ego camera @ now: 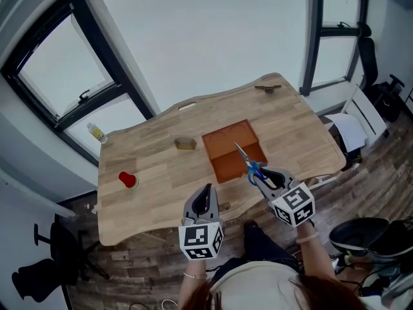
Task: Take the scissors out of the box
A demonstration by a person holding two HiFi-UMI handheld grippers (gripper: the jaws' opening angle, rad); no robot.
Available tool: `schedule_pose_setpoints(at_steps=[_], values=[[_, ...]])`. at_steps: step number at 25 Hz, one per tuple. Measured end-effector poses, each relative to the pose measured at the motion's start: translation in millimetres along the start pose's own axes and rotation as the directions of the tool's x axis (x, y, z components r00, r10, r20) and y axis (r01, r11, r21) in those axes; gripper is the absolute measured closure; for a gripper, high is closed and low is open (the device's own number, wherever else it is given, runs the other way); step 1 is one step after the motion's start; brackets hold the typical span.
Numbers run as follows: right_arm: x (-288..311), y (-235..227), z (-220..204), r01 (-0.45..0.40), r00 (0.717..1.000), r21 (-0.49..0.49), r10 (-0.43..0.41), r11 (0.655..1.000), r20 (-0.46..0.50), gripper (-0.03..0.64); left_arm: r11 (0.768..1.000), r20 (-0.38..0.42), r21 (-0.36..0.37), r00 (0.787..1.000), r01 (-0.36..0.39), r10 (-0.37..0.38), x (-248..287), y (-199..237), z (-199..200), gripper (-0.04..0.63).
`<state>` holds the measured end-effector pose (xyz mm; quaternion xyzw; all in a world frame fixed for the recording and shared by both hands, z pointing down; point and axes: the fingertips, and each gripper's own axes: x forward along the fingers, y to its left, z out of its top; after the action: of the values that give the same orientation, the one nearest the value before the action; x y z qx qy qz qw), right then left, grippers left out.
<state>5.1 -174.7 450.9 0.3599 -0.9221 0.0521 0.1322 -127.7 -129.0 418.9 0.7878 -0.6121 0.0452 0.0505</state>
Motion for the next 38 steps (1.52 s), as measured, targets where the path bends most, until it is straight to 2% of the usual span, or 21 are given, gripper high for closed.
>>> schedule_pose_setpoints(at_steps=[19, 38], values=[[-58, 37, 36, 0.049, 0.986, -0.034, -0.043, 0.998, 0.162, 0.506, 0.997, 0.060, 0.067, 0.997, 0.035, -0.039, -52, -19, 26, 0.575], [-98, 40, 49, 0.075, 0.969, -0.054, -0.060, 0.996, 0.239, 0.506, 0.997, 0.094, 0.074, 0.996, -0.012, 0.006, -79, -31, 35, 0.575]])
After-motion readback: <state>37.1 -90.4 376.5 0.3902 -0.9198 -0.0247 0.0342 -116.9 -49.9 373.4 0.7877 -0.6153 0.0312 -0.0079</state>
